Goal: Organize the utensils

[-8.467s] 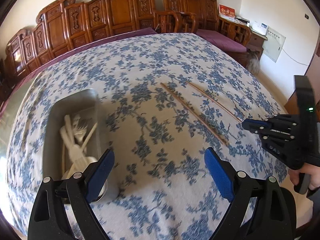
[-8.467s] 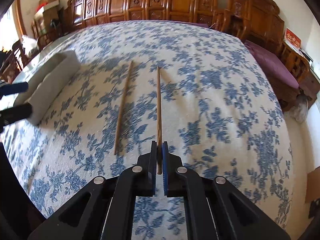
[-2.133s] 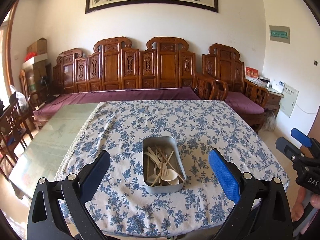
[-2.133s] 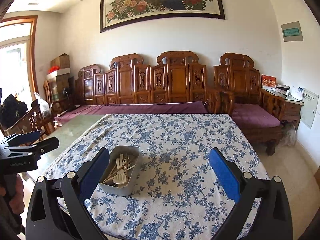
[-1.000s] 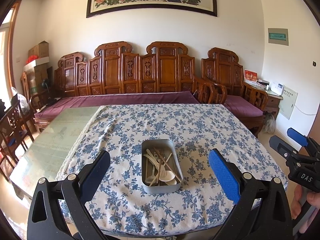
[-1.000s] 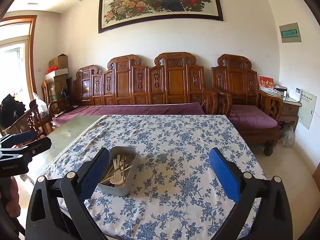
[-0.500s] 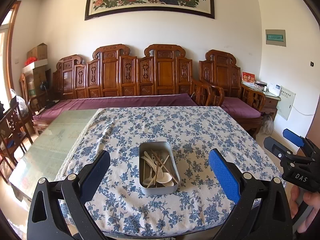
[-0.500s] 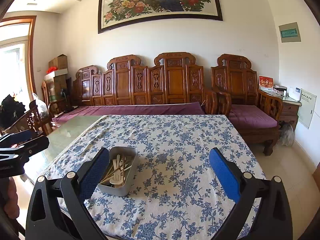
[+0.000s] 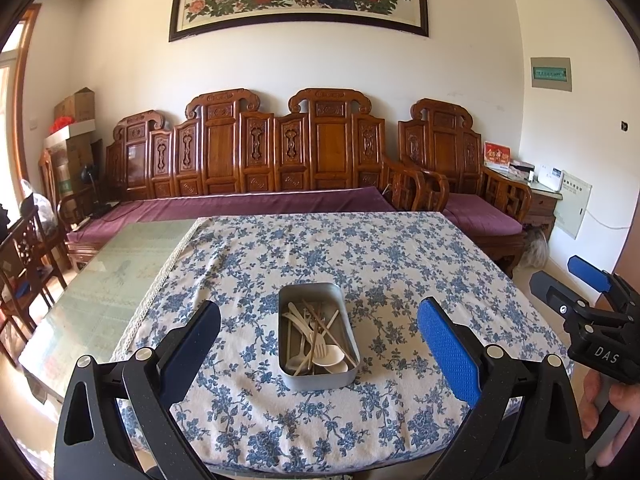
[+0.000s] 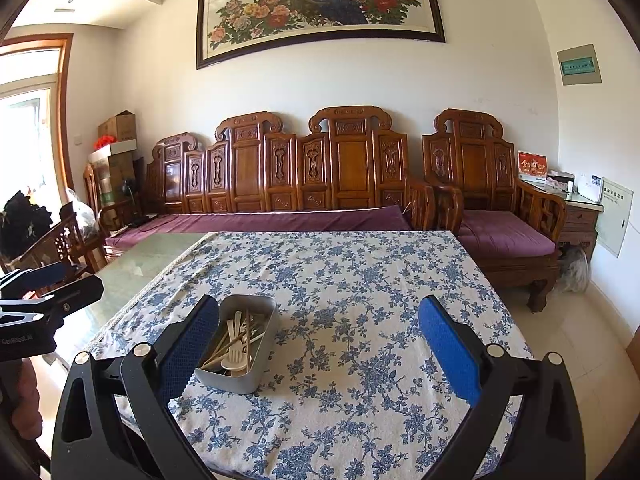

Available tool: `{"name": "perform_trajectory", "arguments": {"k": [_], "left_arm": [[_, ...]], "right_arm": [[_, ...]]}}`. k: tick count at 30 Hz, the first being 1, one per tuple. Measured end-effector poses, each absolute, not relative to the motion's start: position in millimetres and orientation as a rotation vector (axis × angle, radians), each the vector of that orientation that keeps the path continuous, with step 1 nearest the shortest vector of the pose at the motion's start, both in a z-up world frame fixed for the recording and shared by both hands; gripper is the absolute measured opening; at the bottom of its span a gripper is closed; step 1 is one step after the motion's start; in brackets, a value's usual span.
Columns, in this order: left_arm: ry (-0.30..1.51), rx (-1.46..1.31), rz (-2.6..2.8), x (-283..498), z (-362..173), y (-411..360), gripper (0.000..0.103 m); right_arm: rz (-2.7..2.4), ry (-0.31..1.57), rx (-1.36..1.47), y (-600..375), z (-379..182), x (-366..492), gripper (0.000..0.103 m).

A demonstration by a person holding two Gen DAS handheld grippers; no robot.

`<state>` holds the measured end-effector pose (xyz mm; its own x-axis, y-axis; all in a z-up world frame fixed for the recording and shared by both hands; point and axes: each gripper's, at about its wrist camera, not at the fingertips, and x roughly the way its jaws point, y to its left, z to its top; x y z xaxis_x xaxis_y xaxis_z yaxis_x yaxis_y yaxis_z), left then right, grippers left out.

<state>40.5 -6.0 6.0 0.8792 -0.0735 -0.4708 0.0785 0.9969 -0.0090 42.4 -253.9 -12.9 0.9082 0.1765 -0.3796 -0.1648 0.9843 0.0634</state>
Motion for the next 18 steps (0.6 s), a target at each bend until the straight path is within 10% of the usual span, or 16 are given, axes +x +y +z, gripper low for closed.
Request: {"name": "perform_trajectory", "arguments": {"k": [18], "left_arm": [[0.492, 0.004, -0.076, 41.6, 4.2, -4.3, 0.095]], "right_arm": [[0.18, 0.394, 0.036, -253.4, -10.6, 40.7, 0.1]]}}
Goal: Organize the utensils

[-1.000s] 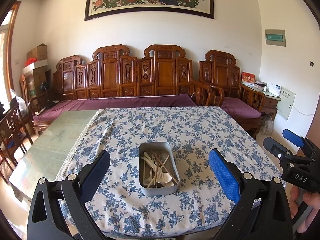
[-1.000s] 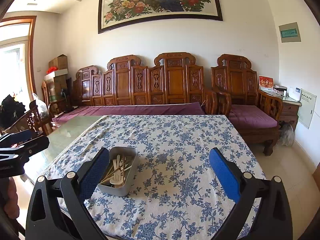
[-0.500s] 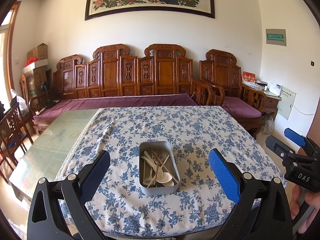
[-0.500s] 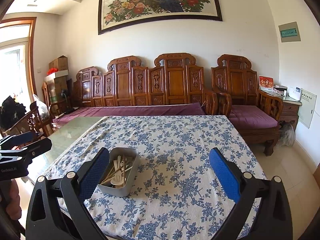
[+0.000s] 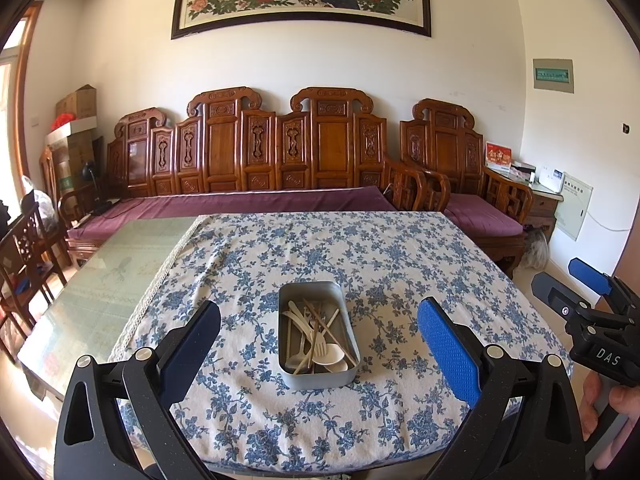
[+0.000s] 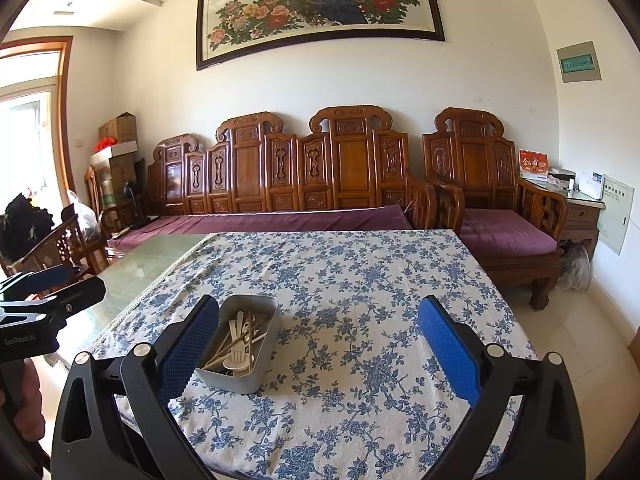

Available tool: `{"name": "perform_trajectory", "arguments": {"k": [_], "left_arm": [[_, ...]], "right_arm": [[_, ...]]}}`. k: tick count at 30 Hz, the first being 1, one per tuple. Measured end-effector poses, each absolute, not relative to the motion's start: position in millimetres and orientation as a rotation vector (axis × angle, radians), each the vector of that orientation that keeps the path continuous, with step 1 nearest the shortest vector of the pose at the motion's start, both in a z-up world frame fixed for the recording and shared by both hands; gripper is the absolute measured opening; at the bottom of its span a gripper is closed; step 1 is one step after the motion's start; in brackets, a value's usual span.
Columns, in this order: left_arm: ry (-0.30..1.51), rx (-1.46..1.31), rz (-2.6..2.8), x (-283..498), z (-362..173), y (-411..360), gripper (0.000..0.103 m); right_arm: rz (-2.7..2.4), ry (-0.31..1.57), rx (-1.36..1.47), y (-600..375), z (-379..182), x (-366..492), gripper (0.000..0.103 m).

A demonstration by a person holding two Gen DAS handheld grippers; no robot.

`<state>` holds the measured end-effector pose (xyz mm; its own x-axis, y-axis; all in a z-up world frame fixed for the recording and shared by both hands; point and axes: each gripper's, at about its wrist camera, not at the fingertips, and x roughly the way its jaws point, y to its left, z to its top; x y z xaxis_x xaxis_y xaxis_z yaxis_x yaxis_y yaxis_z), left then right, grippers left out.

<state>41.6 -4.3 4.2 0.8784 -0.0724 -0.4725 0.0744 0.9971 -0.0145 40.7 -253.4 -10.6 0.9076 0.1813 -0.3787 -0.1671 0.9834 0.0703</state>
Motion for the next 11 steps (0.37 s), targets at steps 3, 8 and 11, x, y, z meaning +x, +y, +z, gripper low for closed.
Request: {"name": "perform_trajectory", "arguments": {"k": [3, 8, 11], "left_arm": [[0.492, 0.005, -0.076, 41.7, 4.3, -4.4, 0.095], [0.493, 0.007, -0.077, 41.5, 4.0, -4.7, 0.095], [0.491, 0.005, -0.077, 41.0, 3.5, -4.5, 0.095]], "right_arm": [[0.18, 0.394, 0.036, -252.8, -10.5, 40.9, 0.1], [0.18, 0.394, 0.037, -252.8, -10.4, 40.7, 0.1], [0.18, 0.393, 0.038, -252.7, -10.3, 40.6, 0.1]]}}
